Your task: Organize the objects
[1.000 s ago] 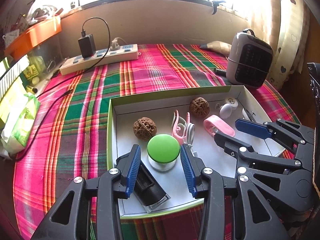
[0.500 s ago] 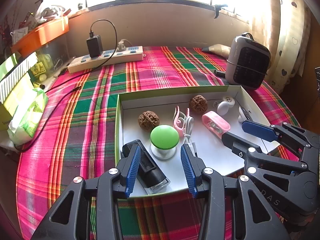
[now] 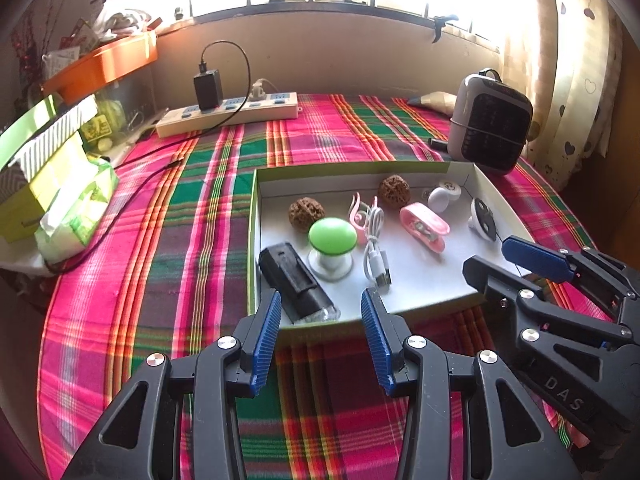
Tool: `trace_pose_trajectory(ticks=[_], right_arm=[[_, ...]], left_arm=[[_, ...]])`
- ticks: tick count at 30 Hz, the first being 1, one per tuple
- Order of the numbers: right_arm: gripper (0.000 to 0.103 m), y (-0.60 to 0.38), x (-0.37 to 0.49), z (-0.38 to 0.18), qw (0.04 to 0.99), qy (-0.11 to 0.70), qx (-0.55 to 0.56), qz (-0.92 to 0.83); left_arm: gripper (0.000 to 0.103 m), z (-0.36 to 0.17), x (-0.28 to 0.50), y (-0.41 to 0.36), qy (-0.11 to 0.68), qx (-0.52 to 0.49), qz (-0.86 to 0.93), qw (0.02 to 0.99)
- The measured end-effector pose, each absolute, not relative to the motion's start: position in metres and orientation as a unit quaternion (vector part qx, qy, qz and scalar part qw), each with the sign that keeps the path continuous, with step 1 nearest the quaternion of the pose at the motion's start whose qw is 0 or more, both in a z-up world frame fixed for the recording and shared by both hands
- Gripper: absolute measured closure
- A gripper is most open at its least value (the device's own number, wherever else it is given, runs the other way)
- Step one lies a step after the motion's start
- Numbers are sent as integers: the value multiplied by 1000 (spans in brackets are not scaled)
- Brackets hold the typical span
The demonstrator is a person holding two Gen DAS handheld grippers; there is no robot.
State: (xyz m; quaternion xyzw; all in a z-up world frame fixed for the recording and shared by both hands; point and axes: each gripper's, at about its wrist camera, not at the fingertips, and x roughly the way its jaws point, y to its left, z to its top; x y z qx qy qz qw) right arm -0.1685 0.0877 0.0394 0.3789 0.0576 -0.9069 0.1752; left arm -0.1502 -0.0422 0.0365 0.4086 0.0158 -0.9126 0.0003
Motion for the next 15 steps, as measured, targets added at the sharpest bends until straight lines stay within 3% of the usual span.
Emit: trace_pose_trajectory(ticks=[15], right_arm=[[60,100,-141,22,170,47,398,-900]], left_arm=[[63,25,-115,-34,10,416,-909,10]])
